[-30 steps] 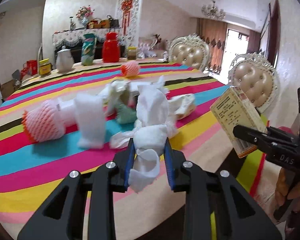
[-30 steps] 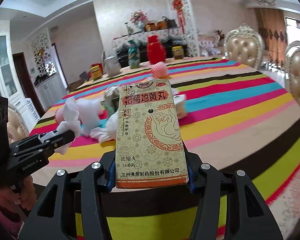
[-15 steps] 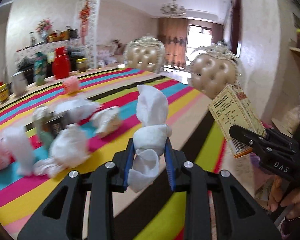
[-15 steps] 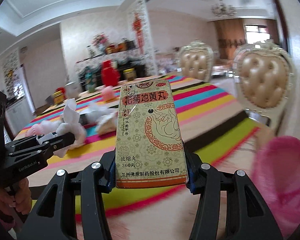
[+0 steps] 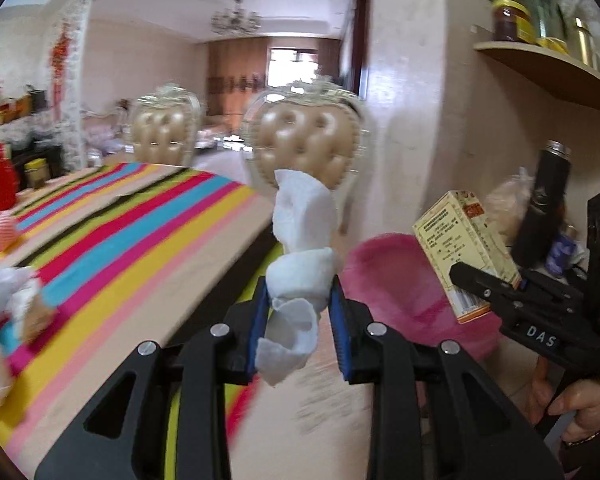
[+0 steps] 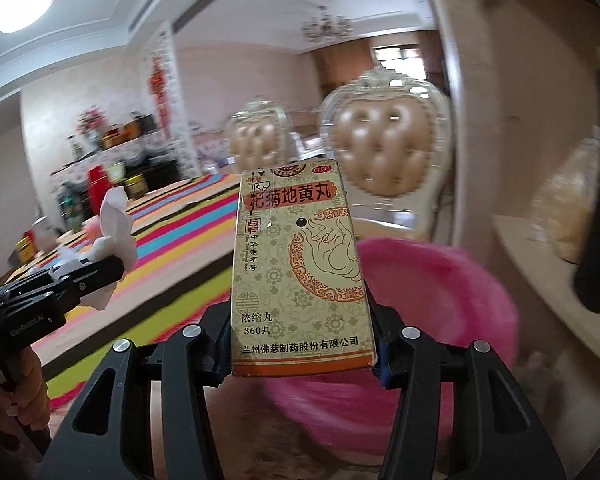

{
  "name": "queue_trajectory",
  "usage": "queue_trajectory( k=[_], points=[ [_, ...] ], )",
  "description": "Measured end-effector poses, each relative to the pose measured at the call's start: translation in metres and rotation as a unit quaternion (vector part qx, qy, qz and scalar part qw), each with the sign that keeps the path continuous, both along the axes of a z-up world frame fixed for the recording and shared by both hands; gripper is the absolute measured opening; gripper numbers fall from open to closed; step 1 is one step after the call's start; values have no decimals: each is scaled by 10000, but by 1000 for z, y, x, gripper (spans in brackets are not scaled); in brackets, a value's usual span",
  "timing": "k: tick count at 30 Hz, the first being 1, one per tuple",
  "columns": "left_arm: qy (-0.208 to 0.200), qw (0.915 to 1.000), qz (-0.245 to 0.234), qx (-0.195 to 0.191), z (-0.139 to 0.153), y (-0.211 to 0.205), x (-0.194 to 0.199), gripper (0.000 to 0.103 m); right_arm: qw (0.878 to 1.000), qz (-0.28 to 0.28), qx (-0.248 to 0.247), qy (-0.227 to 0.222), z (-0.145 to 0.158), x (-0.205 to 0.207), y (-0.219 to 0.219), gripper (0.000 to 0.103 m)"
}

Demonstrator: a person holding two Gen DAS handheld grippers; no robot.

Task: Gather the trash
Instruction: 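Carry both items to the pink bin and open both tools to drop them, then grasp the white foam sleeve with the left tool while the right tool grasps the white paper bag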

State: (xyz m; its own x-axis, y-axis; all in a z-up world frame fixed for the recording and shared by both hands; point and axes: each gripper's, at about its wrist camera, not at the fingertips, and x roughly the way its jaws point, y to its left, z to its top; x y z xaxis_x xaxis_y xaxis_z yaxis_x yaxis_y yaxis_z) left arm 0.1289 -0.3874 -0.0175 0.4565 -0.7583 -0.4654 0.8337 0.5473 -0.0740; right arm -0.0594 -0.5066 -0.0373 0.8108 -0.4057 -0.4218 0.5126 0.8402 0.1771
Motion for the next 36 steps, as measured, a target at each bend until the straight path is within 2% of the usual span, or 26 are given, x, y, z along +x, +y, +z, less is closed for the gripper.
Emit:
queue_trajectory(
  k=[6,15,17,18,19,20,21,22,23,26,30,36],
  points=[
    [243,9976,-645,-79,-8,-71,-9,30,9986,-499,165,-3,-12,-25,-38,50],
    [448,9932,-1065,155,-24,-132,-22,33,9964,-767,368,-28,-21,-37,-78,51],
    [458,9928,-1083,225,-28,-140,-22,41,9965,-729,405,-14,-23,-35,-81,51],
    [495,9925,-1094,246,-30,-143,-21,57,9967,-699,410,8,-24,-31,-82,52],
    [517,9926,-1074,250,-31,-143,-19,75,9970,-635,436,44,-25,-26,-83,53],
    [517,9934,-997,212,-30,-140,-16,81,9972,-582,465,56,-25,-22,-83,56],
    [468,9953,-838,123,-28,-133,-13,83,9973,-548,496,45,-26,-18,-82,62],
    [419,9963,-744,98,-26,-129,-10,83,9973,-537,505,20,-25,-17,-82,74],
    [381,9969,-684,106,-25,-126,-8,84,9974,-525,502,-24,-24,-15,-81,77],
    [341,9988,-358,72,-18,-102,7,87,9977,-469,492,-50,-23,-7,-79,77],
    [307,9992,234,37,-12,-61,25,98,9982,-378,474,-40,-20,-2,-68,77],
    [368,9941,998,205,-12,0,41,98,9987,-209,464,0,-16,7,-46,79]
  ],
)
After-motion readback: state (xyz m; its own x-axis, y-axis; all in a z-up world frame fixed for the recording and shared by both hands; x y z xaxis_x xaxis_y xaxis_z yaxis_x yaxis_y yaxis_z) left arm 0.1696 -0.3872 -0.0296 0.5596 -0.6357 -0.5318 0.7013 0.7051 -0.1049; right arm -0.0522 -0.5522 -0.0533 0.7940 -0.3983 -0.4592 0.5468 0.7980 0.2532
